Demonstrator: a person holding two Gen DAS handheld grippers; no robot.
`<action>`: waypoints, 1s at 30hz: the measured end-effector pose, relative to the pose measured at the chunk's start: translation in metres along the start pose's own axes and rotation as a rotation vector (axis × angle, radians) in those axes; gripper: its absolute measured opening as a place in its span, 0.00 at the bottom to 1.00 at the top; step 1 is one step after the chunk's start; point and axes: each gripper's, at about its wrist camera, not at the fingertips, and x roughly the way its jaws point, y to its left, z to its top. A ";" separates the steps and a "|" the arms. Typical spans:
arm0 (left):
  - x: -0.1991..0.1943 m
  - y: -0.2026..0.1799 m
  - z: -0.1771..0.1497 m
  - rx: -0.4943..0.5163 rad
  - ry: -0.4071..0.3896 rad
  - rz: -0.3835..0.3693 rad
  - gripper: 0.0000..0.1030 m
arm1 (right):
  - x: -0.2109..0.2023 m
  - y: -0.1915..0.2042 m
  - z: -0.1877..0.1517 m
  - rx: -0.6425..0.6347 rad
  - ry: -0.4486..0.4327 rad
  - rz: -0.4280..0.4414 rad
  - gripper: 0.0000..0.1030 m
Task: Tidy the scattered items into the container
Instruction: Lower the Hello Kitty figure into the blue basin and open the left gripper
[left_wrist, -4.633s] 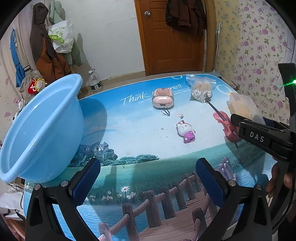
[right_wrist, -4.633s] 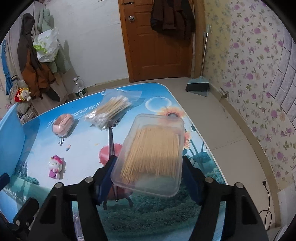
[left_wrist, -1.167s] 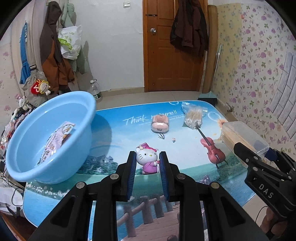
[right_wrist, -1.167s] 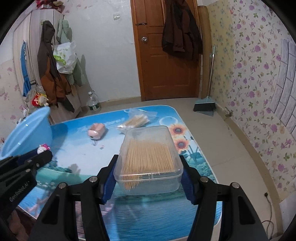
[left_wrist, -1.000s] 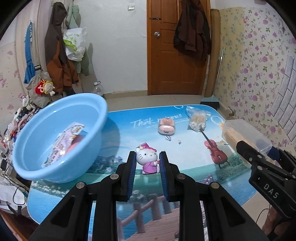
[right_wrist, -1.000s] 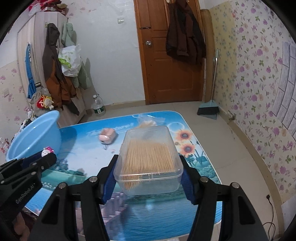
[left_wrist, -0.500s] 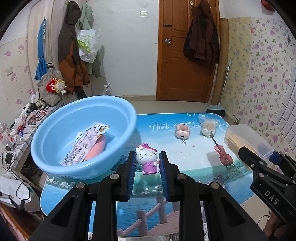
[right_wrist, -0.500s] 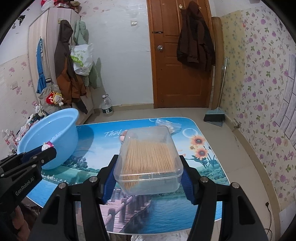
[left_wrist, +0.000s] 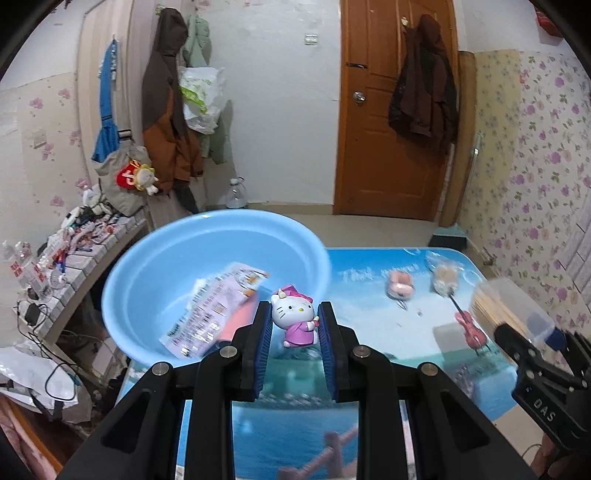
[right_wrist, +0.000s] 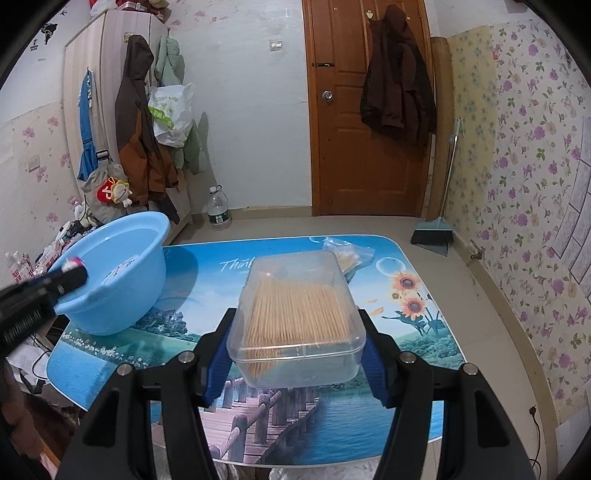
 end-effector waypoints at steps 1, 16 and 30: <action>0.000 0.005 0.003 -0.004 -0.004 0.010 0.23 | 0.001 0.000 0.000 0.000 0.002 0.000 0.60; 0.019 0.073 0.026 -0.061 -0.004 0.116 0.23 | 0.026 0.020 0.003 -0.019 0.032 0.045 0.60; 0.069 0.087 0.017 -0.046 0.103 0.093 0.23 | 0.045 0.047 0.020 -0.058 0.024 0.062 0.60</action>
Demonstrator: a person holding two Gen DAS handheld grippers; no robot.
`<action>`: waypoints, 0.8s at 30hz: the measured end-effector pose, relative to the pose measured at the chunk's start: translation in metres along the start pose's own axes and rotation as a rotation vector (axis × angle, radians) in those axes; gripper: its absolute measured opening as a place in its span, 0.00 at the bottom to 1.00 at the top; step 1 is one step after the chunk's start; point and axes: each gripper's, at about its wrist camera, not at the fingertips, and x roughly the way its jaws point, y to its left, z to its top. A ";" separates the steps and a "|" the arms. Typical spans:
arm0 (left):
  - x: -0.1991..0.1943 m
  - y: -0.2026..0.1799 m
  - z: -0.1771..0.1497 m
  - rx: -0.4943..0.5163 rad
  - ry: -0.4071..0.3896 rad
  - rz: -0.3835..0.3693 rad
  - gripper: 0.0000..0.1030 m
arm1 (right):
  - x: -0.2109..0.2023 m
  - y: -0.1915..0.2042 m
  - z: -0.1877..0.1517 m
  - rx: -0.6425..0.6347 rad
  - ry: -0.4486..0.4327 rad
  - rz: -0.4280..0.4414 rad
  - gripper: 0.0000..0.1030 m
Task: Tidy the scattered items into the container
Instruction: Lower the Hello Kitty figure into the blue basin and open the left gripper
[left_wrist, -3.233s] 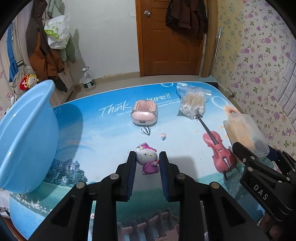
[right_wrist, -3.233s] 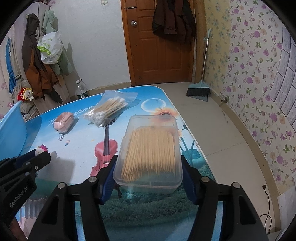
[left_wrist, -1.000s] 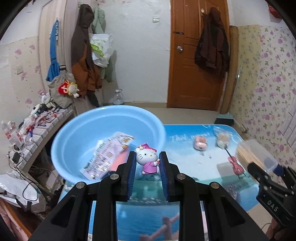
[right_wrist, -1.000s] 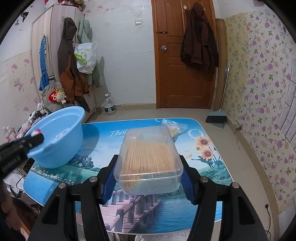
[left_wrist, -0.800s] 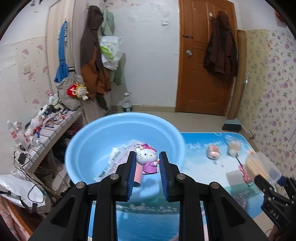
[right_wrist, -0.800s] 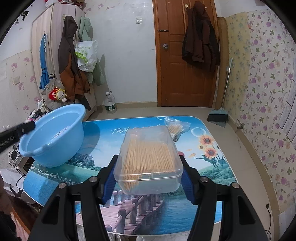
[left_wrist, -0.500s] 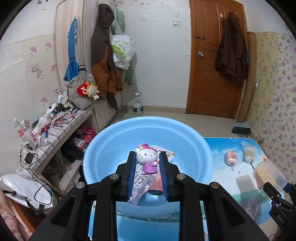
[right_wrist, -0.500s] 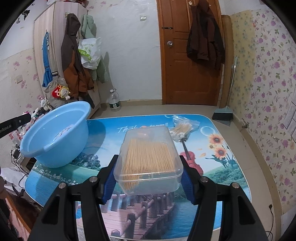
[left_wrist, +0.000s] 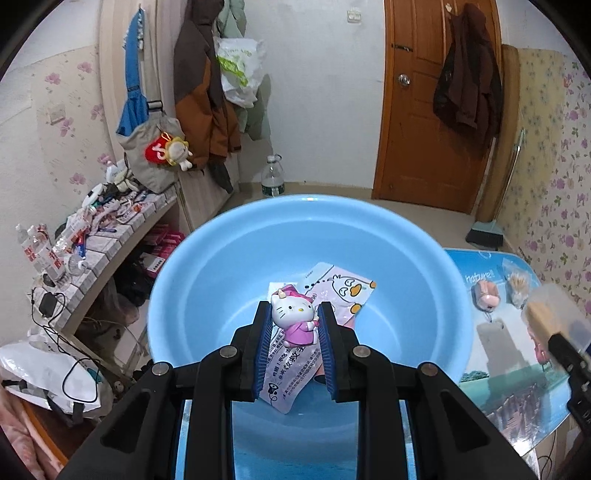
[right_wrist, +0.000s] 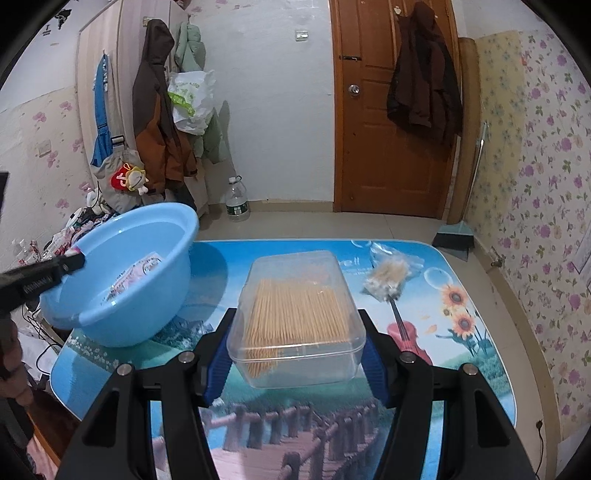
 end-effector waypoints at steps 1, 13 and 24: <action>0.003 0.000 0.000 0.003 0.005 -0.001 0.23 | 0.001 0.001 0.003 -0.003 -0.003 0.001 0.60; 0.031 0.001 0.001 0.029 0.067 -0.015 0.23 | 0.018 0.043 0.037 -0.062 -0.037 0.044 0.60; 0.041 0.006 -0.005 0.029 0.125 -0.019 0.23 | 0.027 0.060 0.040 -0.076 -0.022 0.056 0.60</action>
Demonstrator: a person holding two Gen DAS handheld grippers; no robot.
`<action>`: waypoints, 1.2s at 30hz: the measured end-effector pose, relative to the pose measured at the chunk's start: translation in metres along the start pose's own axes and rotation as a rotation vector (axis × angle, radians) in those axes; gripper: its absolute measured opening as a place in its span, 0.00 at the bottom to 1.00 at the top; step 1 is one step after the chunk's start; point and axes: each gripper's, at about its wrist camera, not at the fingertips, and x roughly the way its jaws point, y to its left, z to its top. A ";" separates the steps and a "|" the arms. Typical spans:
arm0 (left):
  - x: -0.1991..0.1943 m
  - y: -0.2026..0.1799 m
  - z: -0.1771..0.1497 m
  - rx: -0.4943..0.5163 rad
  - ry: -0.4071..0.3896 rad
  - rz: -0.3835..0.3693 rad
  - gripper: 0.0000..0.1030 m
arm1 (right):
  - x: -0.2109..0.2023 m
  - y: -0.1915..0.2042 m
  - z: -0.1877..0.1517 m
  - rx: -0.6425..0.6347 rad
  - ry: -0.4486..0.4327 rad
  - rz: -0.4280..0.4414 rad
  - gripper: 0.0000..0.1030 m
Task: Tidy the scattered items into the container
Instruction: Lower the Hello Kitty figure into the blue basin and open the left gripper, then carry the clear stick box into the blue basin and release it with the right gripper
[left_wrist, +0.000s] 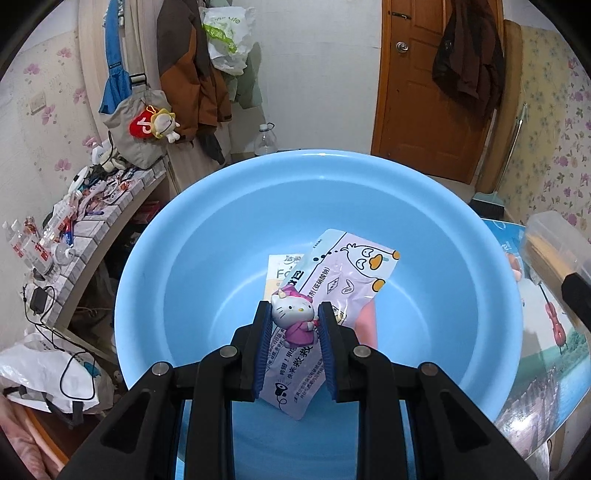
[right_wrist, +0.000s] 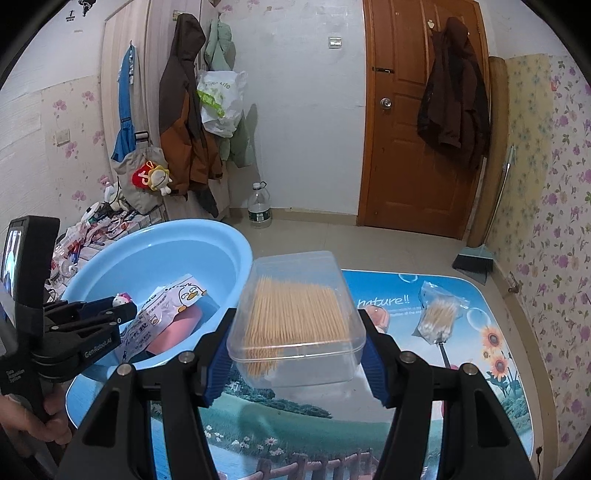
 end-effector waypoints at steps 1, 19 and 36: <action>0.001 0.000 0.000 0.000 0.003 -0.002 0.23 | 0.000 0.001 0.000 -0.003 0.000 0.000 0.60; -0.019 -0.004 -0.001 0.065 -0.088 0.021 0.42 | -0.007 0.005 -0.007 -0.019 -0.003 0.017 0.60; -0.092 0.059 -0.012 -0.035 -0.213 0.075 0.53 | -0.016 0.068 0.011 -0.101 -0.048 0.095 0.60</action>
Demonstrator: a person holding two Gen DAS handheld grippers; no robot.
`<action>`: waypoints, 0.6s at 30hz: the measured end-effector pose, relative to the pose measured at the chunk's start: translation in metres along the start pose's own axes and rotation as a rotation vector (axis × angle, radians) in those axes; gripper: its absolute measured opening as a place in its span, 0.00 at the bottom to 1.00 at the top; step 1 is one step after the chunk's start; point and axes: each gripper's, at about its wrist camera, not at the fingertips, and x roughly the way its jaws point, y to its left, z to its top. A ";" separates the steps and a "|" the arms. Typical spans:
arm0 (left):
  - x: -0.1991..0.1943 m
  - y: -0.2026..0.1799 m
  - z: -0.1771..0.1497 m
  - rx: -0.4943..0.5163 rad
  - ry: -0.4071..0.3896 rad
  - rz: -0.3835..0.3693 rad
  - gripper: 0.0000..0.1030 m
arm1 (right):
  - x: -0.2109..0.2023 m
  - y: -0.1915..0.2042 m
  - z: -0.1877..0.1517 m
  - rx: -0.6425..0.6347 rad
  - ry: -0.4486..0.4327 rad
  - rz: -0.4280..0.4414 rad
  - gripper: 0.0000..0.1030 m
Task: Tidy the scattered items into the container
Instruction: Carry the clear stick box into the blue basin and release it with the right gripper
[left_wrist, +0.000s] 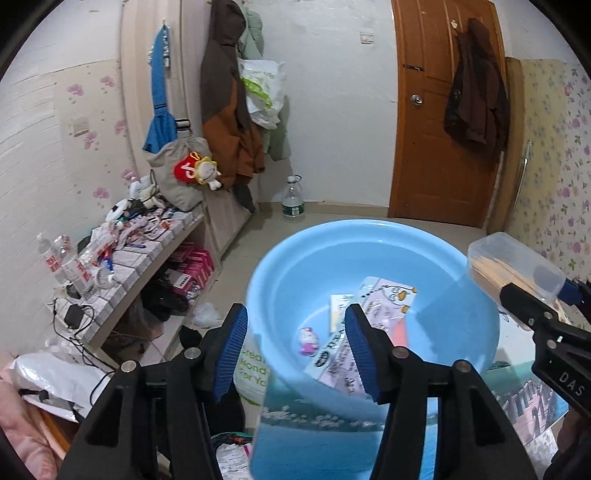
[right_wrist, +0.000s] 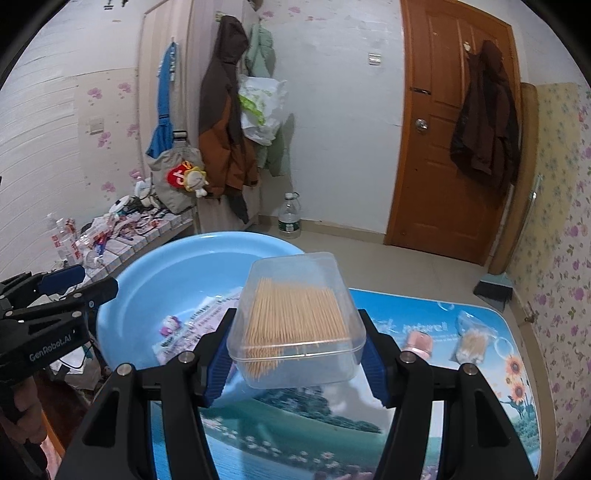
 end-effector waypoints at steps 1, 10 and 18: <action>-0.003 0.002 -0.002 -0.002 0.001 0.003 0.53 | 0.000 0.006 0.002 -0.006 -0.001 0.007 0.60; -0.001 0.030 -0.009 -0.038 0.022 0.020 0.56 | 0.018 0.058 0.009 -0.059 0.024 0.074 0.60; 0.002 0.052 -0.017 -0.065 0.042 0.051 0.60 | 0.059 0.090 0.010 -0.078 0.120 0.131 0.60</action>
